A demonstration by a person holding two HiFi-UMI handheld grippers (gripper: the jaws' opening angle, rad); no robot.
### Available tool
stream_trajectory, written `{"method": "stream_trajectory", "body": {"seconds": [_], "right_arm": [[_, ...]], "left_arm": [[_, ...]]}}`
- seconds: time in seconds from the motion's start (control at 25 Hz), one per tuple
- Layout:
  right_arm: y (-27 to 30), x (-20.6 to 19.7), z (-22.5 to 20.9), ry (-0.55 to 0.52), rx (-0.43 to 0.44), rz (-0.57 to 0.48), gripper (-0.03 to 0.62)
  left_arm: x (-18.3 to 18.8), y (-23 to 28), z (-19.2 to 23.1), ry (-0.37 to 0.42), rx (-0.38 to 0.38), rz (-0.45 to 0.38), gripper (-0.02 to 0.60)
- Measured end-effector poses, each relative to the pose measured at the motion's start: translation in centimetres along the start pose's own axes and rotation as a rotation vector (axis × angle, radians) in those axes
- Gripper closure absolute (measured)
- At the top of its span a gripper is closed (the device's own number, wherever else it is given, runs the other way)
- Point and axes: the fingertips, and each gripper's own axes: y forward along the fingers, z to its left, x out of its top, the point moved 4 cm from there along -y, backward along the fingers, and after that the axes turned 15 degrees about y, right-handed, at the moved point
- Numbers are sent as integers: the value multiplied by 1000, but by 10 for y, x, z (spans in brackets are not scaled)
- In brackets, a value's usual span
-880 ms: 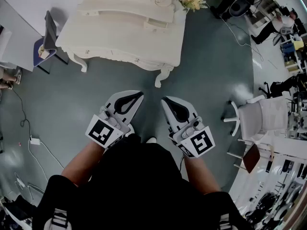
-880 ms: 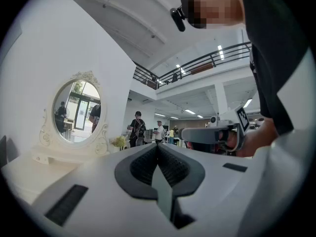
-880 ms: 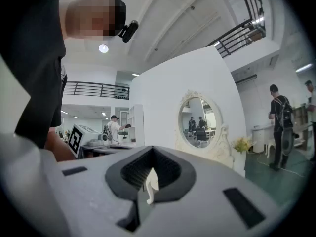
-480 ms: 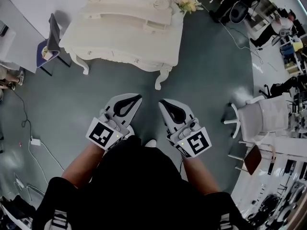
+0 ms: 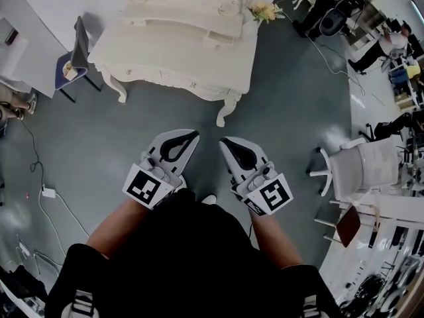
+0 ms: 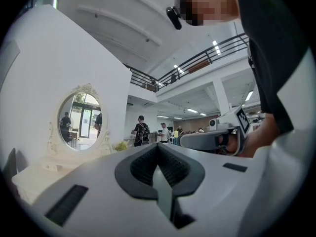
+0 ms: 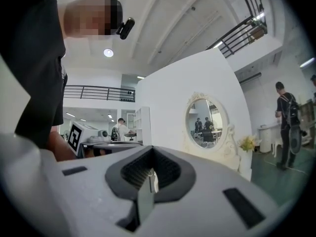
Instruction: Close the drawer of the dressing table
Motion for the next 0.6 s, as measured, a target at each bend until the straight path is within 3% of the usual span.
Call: {"method": "stream_trajectory", "body": {"seconds": [0.6], "right_arm": [[54, 4, -2, -26, -73, -19, 591]], "left_arm": [[-9, -6, 48, 5, -55, -11, 586]]}}
